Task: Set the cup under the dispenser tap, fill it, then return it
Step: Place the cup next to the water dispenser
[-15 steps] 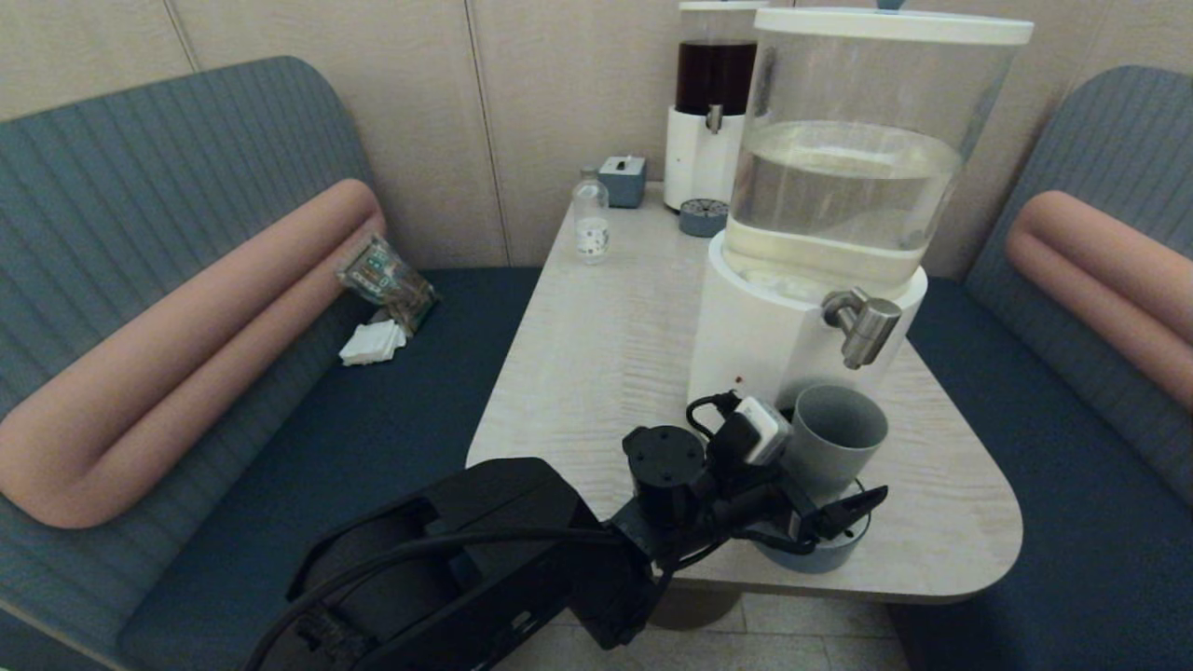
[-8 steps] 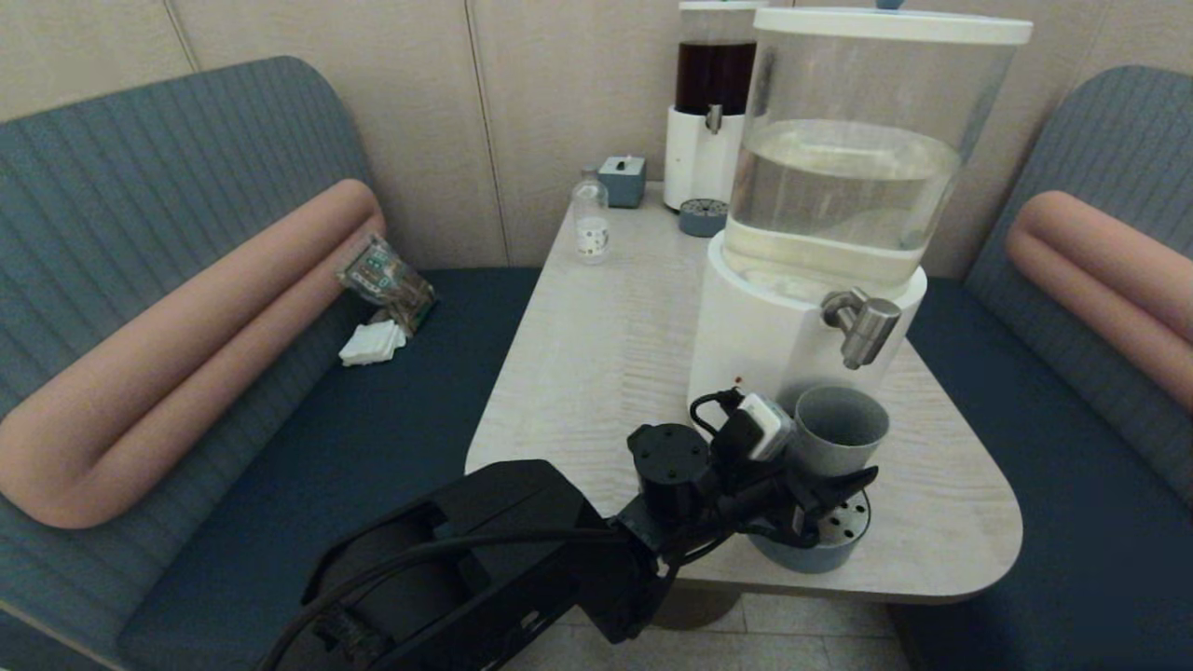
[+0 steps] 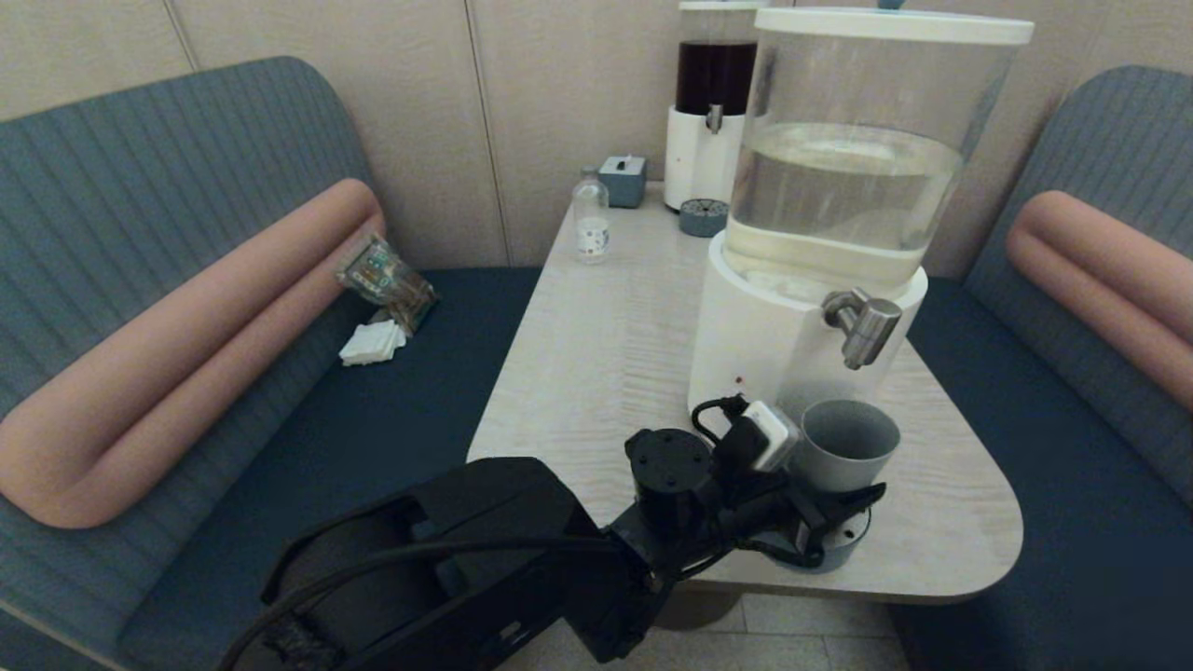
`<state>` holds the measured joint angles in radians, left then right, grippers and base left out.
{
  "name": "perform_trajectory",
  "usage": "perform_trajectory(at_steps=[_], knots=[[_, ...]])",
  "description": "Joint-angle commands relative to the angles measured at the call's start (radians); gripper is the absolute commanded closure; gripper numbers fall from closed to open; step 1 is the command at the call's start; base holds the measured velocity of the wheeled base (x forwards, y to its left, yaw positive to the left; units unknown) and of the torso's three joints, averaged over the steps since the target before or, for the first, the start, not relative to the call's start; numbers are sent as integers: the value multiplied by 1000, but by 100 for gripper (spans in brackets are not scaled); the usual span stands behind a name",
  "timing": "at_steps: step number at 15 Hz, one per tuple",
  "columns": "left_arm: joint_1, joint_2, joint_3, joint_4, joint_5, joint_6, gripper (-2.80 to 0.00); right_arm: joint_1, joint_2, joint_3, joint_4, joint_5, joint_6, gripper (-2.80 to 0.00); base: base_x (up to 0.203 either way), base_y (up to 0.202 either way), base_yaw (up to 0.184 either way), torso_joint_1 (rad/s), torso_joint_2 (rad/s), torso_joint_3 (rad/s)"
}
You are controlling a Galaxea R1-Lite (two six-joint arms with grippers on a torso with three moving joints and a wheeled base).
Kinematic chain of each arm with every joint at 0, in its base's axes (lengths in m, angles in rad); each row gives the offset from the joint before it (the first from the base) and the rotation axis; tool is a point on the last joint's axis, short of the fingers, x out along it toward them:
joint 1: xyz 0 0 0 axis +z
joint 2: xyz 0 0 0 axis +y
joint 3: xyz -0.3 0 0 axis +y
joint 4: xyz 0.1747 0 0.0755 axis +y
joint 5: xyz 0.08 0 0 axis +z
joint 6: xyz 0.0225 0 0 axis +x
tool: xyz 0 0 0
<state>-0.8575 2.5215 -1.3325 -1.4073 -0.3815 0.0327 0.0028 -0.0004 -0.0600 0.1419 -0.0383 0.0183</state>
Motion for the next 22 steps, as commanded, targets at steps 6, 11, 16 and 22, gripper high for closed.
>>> perform_trajectory(at_steps=[6,11,16,22], knots=[[17,-233,346,-98,-2,-9,0,0,0,0,1,0,0,0,0,0,0,0,0,0],[192,-384,542,-122,-17,-31,0,0,0,0,1,0,1,0,0,0,0,0,0,0],[440,-426,542,-123,-103,-64,0,0,0,0,1,0,0,0,0,0,0,0,0,0],[545,-222,313,-123,-124,-63,0,0,0,0,1,0,0,0,0,0,0,0,0,0]])
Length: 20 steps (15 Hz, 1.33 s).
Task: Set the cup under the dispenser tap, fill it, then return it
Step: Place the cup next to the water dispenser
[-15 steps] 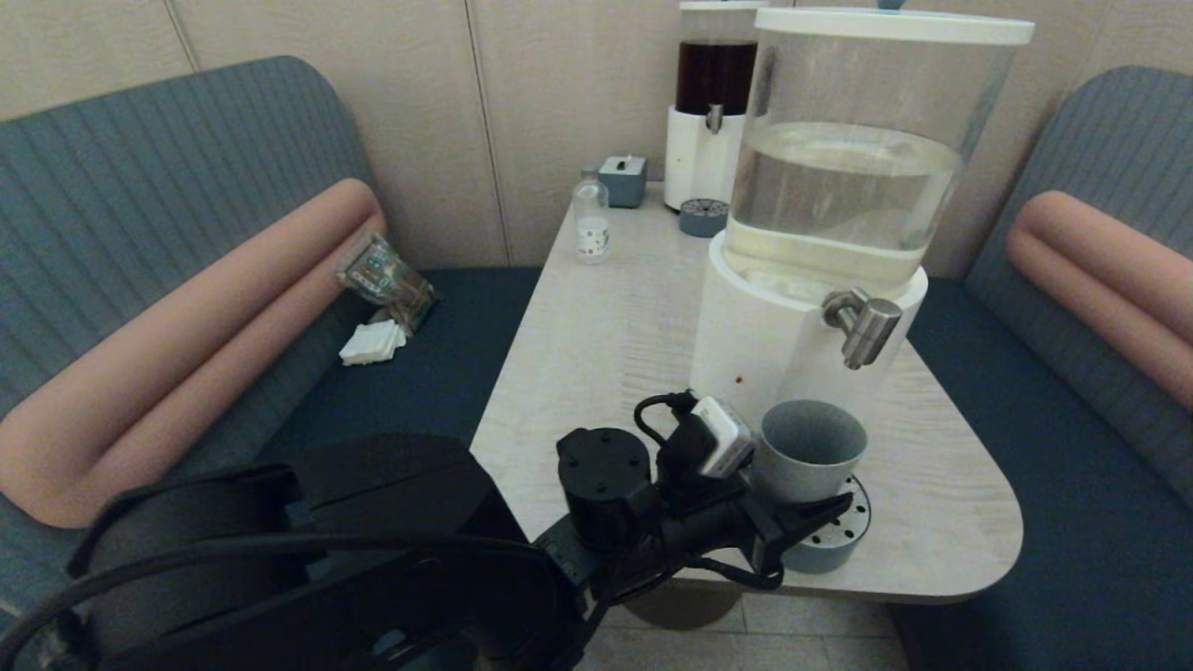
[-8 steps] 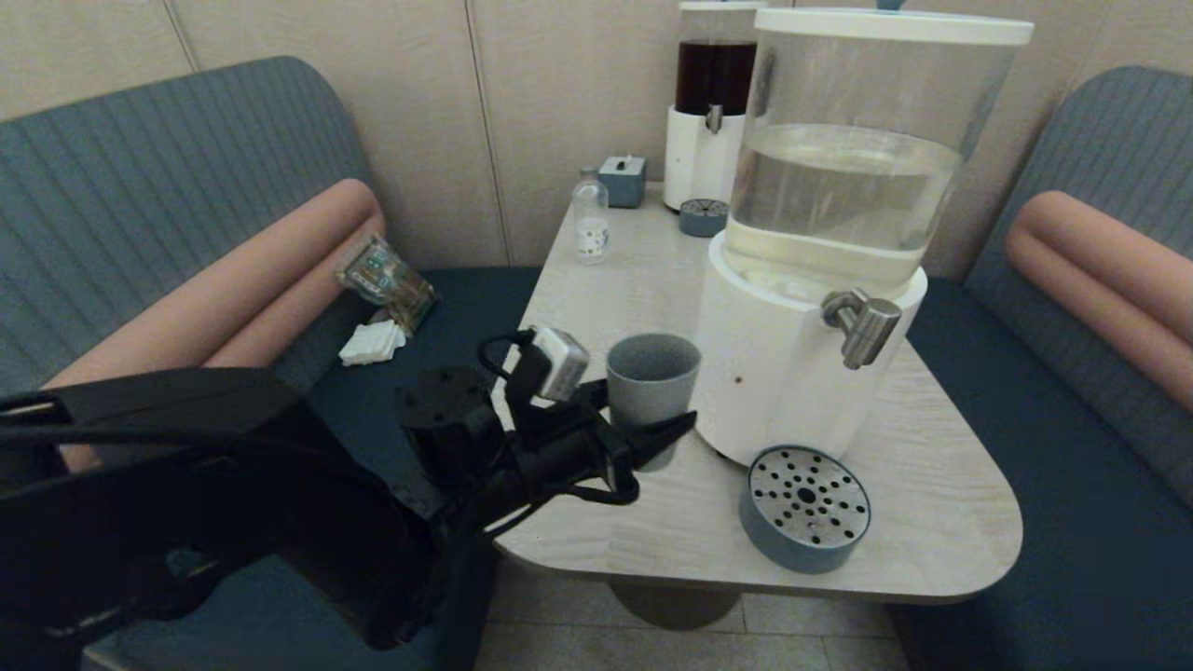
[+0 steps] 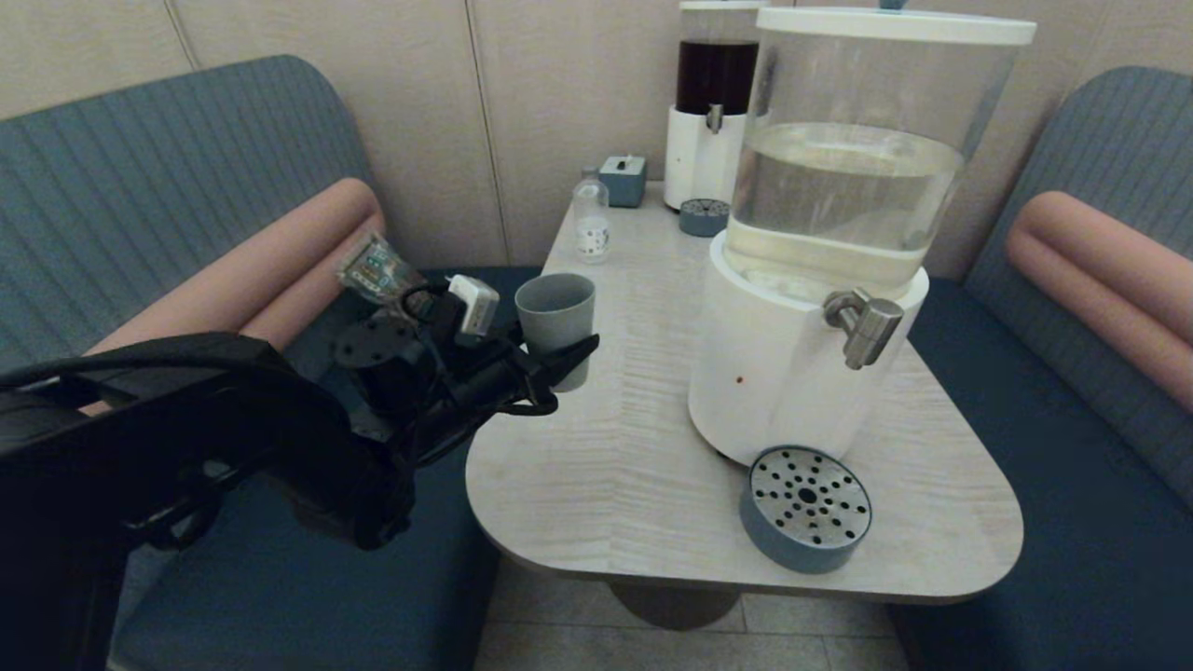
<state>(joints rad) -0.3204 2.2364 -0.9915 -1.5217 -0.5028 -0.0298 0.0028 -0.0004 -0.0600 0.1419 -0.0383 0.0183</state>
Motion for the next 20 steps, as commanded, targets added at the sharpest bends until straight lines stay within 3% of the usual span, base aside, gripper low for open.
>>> perform_trajectory(at_steps=[1,9,20], knots=[[13,105,-73,-8,-1,2,0,0,0,0,1,0,1,0,0,0,0,0,0,0],[75,376,-393,-8,21,0,0,0,0,0,1,0,1,0,0,0,0,0,0,0],[84,416,-404,-8,23,-5,0,0,0,0,1,0,0,0,0,0,0,0,0,0]])
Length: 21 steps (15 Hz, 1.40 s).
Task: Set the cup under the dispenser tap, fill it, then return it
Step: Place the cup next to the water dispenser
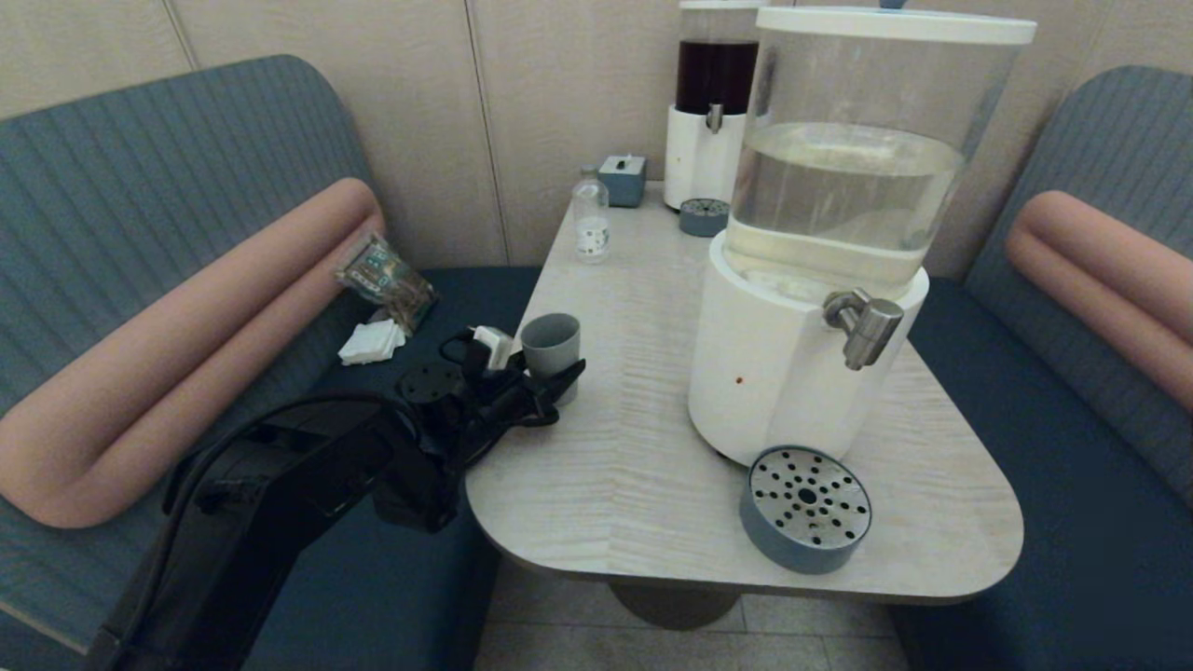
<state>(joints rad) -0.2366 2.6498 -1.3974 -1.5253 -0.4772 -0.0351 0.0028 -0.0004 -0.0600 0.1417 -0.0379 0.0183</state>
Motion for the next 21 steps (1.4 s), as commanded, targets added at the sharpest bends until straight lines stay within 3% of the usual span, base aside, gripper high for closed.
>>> perform_trajectory(at_steps=[1,2,8,10,21], knots=[[0,0,2,-5,-2,0,0,0,0,0,1,0,2,0,0,0,0,0,0,0],[0,-2,5,-5,5,1,-280,0,0,2,1,0,0,0,0,0,0,0,0,0],[0,-31,18,-5,9,12,-280,0,0,0,1,0,0,0,0,0,0,0,0,0],[0,-54,70,-5,10,13,-280,0,0,0,1,0,1,0,0,0,0,0,0,0],[3,-406,630,-5,21,20,-280,0,0,1,1,0,0,0,0,0,0,0,0,0]])
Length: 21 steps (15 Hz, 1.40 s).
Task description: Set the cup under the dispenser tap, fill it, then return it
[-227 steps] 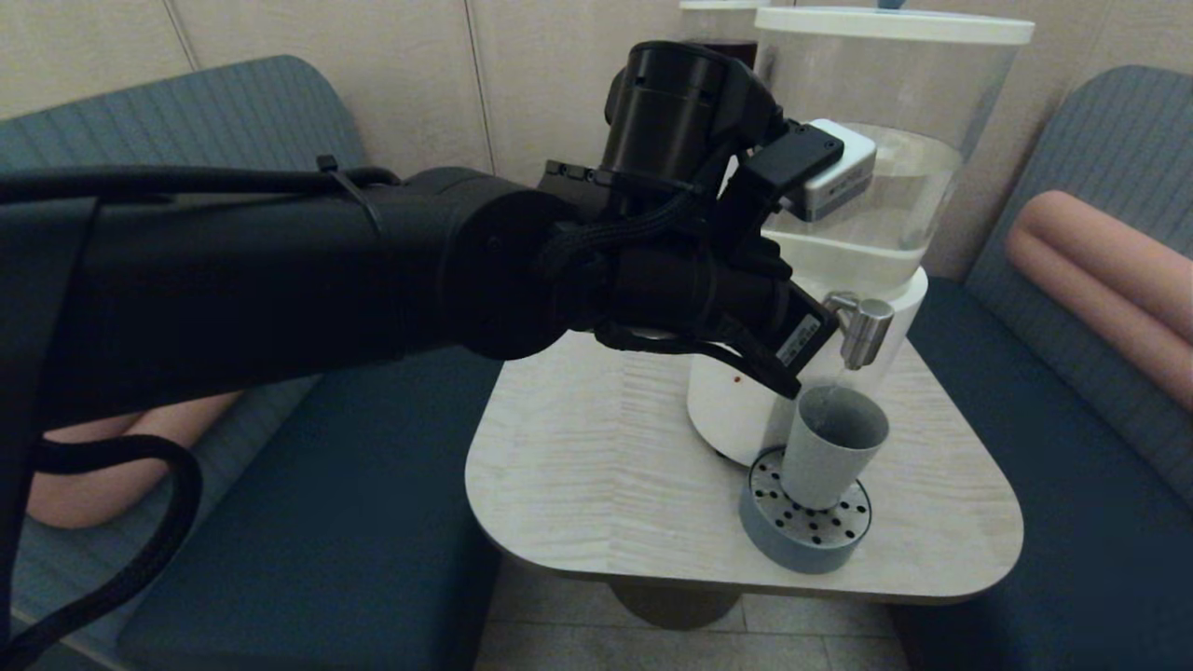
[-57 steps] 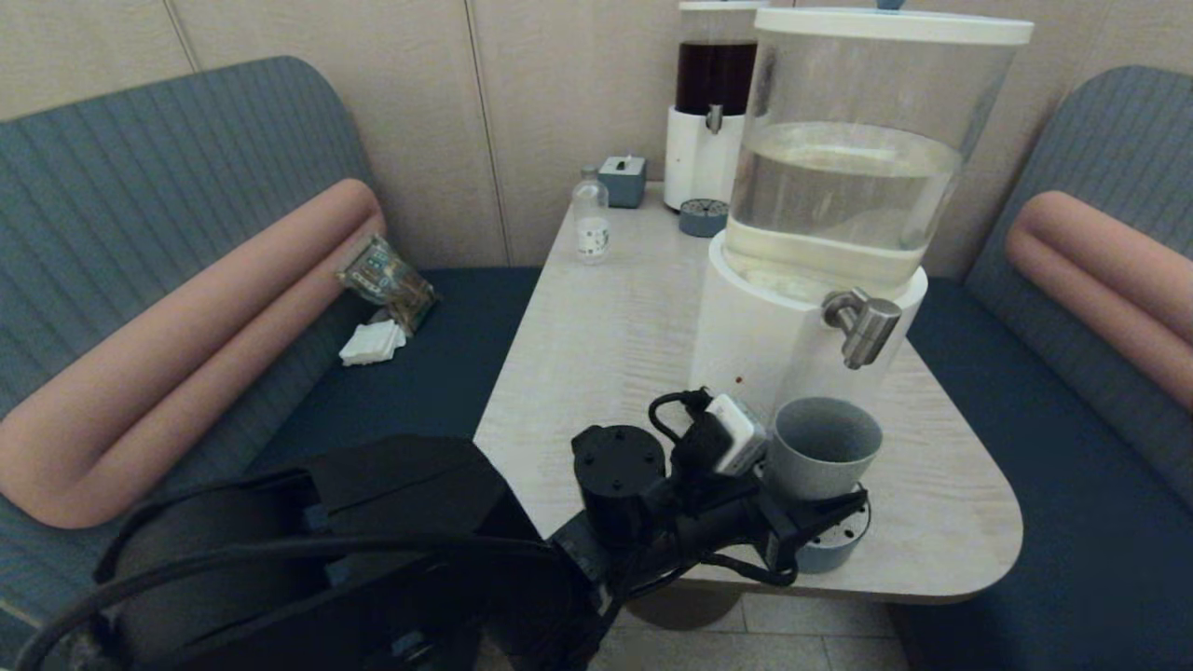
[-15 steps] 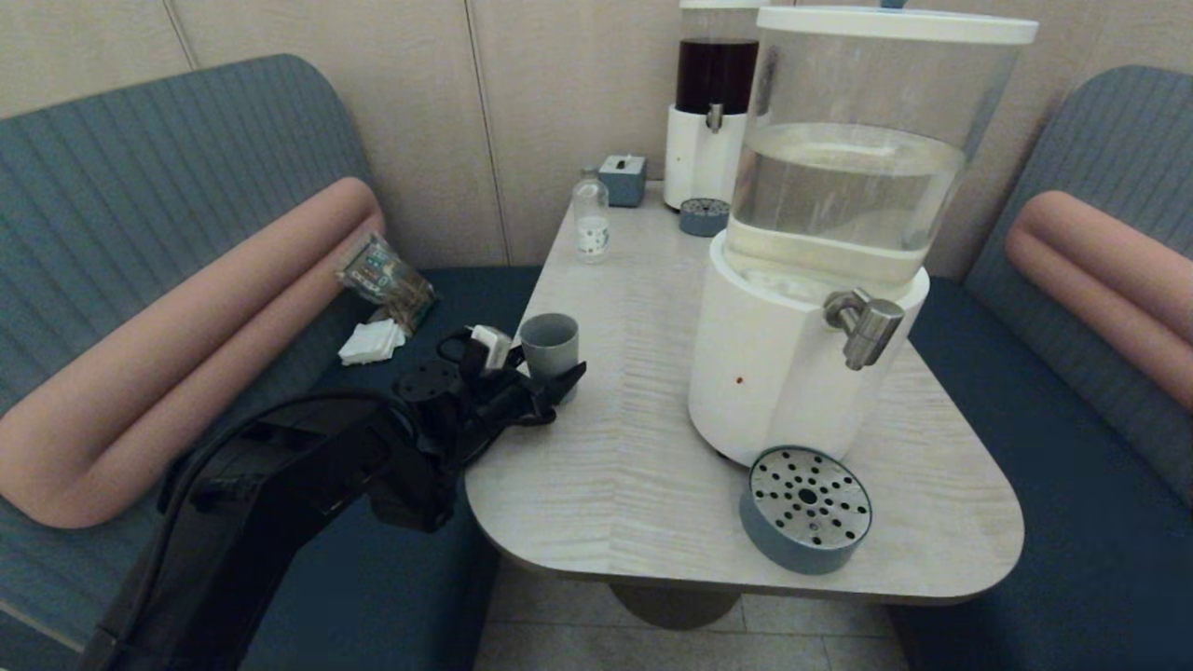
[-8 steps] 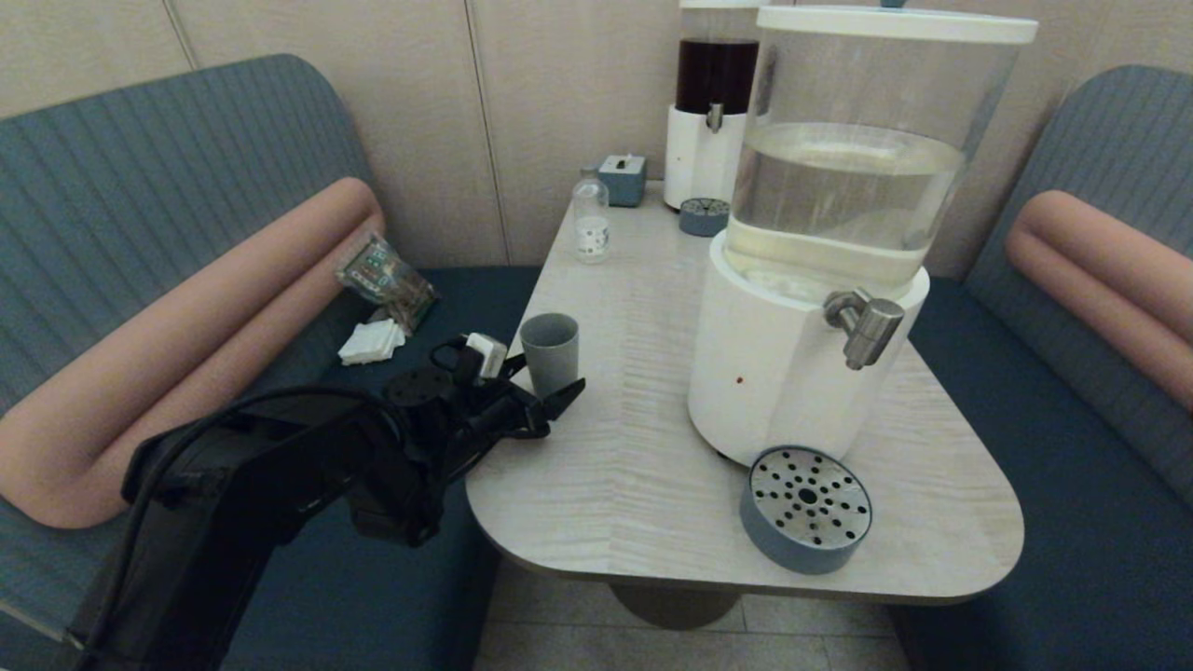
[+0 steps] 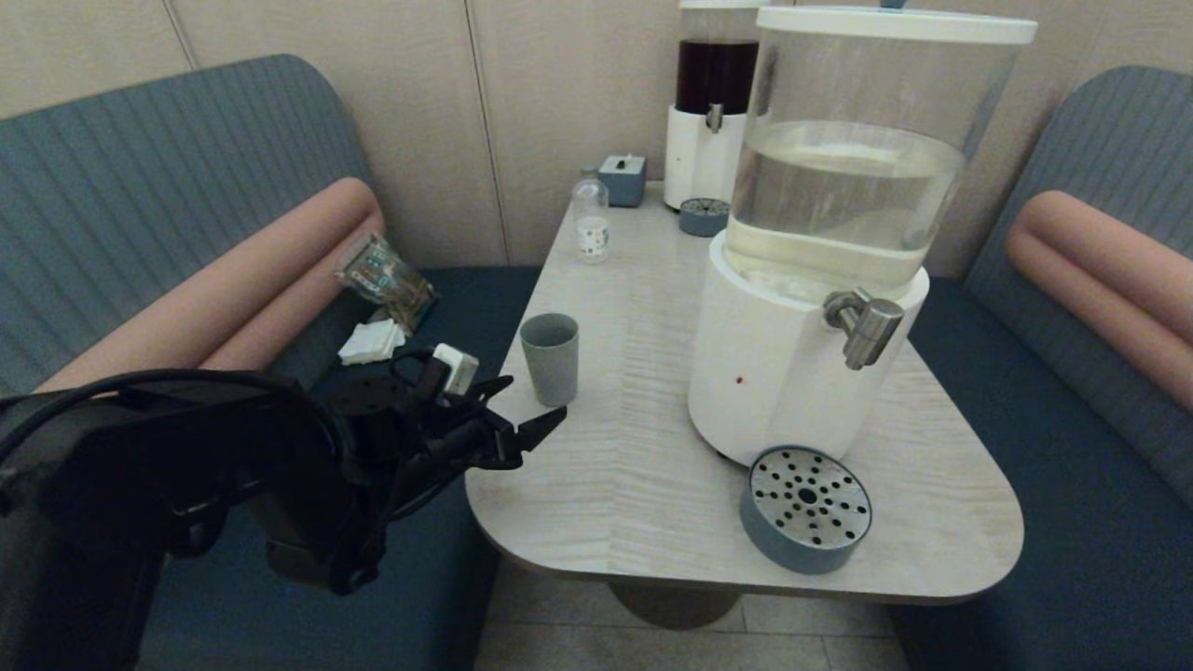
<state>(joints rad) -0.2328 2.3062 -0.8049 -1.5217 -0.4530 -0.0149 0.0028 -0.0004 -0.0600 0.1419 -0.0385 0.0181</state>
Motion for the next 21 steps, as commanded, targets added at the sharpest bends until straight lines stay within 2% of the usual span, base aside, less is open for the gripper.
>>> perform_trajectory(at_steps=[1,6,10,11,13,18,20,21], knots=[[-1,-111,97,-8,-1,1,-280,0,0,0,1,0,0,0,0,0,0,0,0,0],[-2,-420,368,-8,6,11,-280,0,0,0,1,0,0,0,0,0,0,0,0,0],[-2,-669,558,-8,70,9,-280,0,0,1,1,0,2,0,0,0,0,0,0,0],[-2,-720,601,-8,85,7,0,0,0,0,1,0,0,0,0,0,0,0,0,0],[-2,-810,634,-8,144,-3,0,0,0,0,1,0,0,0,0,0,0,0,0,0],[2,-1099,648,3,379,-40,0,0,0,0,1,0,0,0,0,0,0,0,0,0],[31,-1270,662,61,435,-49,0,0,0,0,1,0,2,0,0,0,0,0,0,0],[52,-1377,668,125,451,-49,0,0,0,0,1,0,0,0,0,0,0,0,0,0]])
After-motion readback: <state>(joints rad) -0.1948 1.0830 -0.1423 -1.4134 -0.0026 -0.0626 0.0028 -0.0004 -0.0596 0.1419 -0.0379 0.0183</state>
